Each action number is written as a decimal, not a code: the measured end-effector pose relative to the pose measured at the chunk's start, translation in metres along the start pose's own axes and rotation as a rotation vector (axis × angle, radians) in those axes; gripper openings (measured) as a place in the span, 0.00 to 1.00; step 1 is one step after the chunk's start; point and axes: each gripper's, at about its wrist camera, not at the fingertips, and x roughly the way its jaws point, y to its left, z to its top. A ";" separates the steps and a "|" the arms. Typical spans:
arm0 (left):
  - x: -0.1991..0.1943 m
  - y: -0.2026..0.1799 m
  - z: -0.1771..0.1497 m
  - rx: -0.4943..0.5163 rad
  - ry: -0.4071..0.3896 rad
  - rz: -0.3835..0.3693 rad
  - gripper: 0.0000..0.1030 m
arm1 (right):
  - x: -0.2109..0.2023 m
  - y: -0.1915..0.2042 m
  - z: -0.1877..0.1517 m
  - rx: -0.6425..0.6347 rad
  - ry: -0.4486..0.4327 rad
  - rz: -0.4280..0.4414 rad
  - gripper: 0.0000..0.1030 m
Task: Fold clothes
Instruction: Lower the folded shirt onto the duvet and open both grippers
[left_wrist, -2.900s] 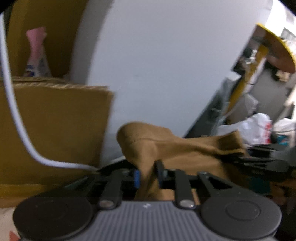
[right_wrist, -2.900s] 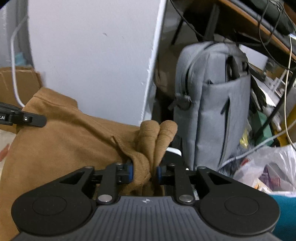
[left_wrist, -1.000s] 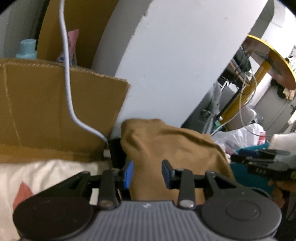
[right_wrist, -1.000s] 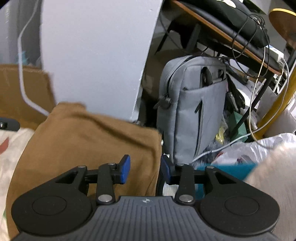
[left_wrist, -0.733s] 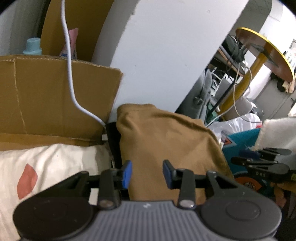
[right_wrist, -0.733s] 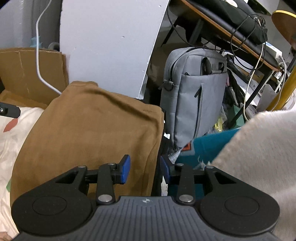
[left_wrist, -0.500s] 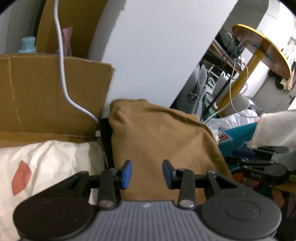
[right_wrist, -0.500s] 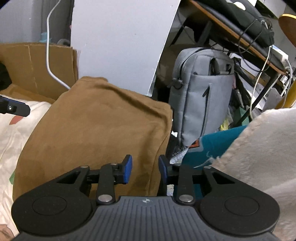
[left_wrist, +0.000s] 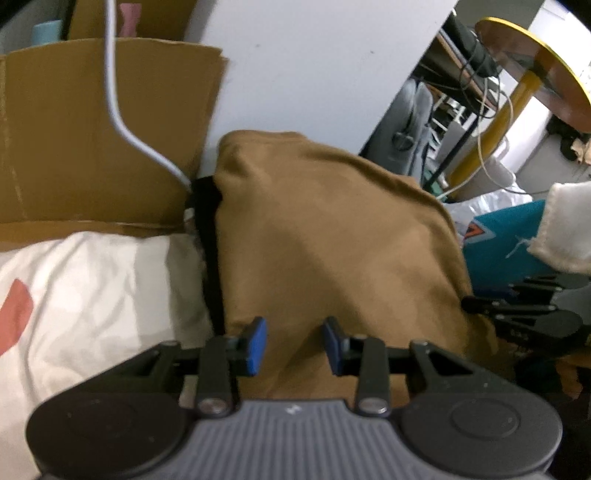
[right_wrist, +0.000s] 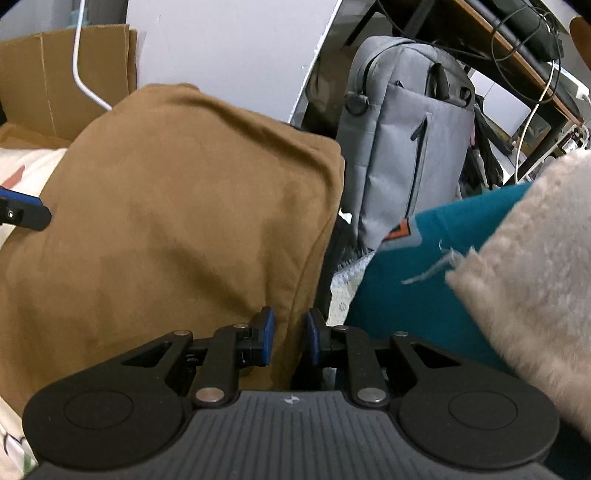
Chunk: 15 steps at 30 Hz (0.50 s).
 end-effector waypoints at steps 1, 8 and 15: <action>-0.002 0.001 -0.002 -0.010 0.010 0.003 0.27 | -0.001 0.000 -0.002 -0.015 -0.001 -0.009 0.21; -0.028 0.006 -0.014 -0.065 0.035 0.016 0.27 | -0.026 0.002 -0.001 -0.005 0.008 -0.026 0.22; -0.075 -0.007 -0.024 -0.072 0.051 0.042 0.31 | -0.060 0.007 0.001 -0.008 0.011 0.007 0.27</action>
